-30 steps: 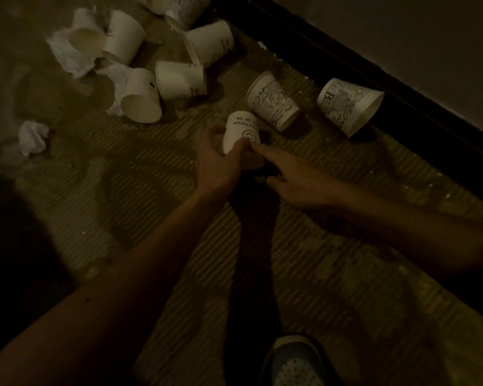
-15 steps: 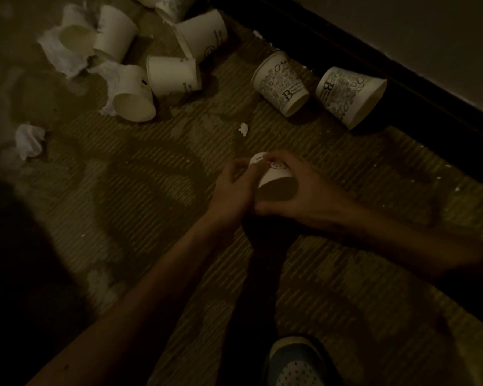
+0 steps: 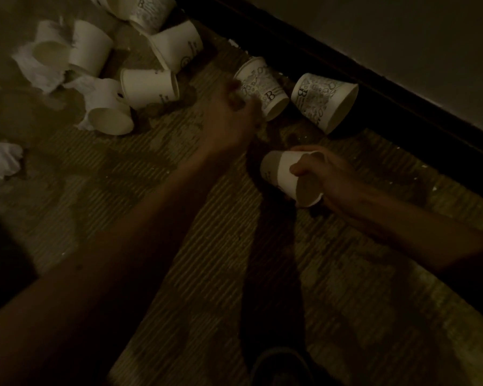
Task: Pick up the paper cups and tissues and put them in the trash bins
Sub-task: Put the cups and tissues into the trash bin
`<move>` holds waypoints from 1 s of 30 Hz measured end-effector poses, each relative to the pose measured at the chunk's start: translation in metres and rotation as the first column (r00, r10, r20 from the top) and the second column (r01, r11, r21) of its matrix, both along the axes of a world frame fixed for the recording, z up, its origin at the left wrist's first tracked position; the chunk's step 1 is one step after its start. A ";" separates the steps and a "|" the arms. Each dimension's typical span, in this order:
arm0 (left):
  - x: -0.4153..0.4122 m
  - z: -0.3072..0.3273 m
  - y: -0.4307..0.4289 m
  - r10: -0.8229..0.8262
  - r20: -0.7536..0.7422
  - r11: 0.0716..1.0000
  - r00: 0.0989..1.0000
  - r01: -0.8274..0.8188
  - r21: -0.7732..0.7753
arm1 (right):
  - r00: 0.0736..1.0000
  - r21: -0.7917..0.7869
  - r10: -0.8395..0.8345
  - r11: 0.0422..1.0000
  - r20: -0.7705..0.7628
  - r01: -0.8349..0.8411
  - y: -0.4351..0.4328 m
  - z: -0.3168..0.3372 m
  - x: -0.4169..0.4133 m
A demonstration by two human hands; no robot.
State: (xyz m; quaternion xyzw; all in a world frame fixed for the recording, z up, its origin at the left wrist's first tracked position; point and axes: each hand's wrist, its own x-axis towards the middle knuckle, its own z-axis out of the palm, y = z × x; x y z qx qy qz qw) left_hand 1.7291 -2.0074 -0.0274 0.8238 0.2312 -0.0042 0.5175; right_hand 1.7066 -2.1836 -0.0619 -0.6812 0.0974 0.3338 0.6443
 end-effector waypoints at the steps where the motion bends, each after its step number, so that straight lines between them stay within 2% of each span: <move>1: 0.011 0.000 -0.001 -0.010 0.022 0.999 1.000 0.009 0.046 | 1.000 -0.004 0.007 1.000 -0.009 -0.007 -0.001 0.001 0.000; 5: 0.043 -0.006 0.001 -0.088 -0.049 0.981 0.995 0.096 0.171 | 0.997 -0.029 0.074 0.997 -0.018 -0.075 -0.007 0.003 -0.002; 8: 0.043 -0.014 0.001 -0.111 -0.025 0.965 0.994 0.114 0.238 | 0.994 -0.026 0.112 0.993 -0.019 -0.112 -0.014 0.005 -0.003; 10: 0.037 -0.016 0.000 -0.037 -0.031 0.980 0.999 0.043 0.193 | 0.993 -0.014 0.116 0.993 -0.025 -0.117 -0.019 0.003 -0.004; 12: 0.030 -0.016 -0.001 0.027 -0.038 0.998 0.999 -0.025 0.054 | 0.993 -0.035 0.116 0.993 -0.015 -0.117 -0.024 0.002 -0.003; 14: 0.022 -0.014 -0.002 0.068 -0.030 0.997 0.997 -0.069 -0.021 | 0.995 -0.065 0.102 0.993 0.014 -0.101 -0.029 0.004 0.001; 17: 0.012 -0.012 0.006 0.060 -0.002 0.997 0.998 -0.060 0.049 | 0.995 -0.033 0.069 0.997 0.069 -0.067 -0.035 0.020 0.014; 20: 0.004 -0.012 0.015 0.024 -0.041 0.987 0.999 -0.017 0.162 | 0.993 0.020 0.058 0.998 0.106 -0.060 -0.034 0.038 0.025; 24: 0.005 -0.008 0.012 -0.027 -0.101 0.987 0.994 0.042 0.152 | 0.992 0.108 0.072 0.991 0.107 -0.084 -0.025 0.046 0.041; 26: 0.007 -0.005 0.009 -0.075 -0.130 0.987 0.989 0.092 0.132 | 0.993 0.085 0.083 0.992 0.080 -0.090 -0.021 0.047 0.048; 30: 0.011 -0.005 0.003 -0.167 -0.116 0.978 0.979 0.179 0.109 | 0.999 0.084 -0.006 0.996 0.041 0.003 -0.027 0.052 0.052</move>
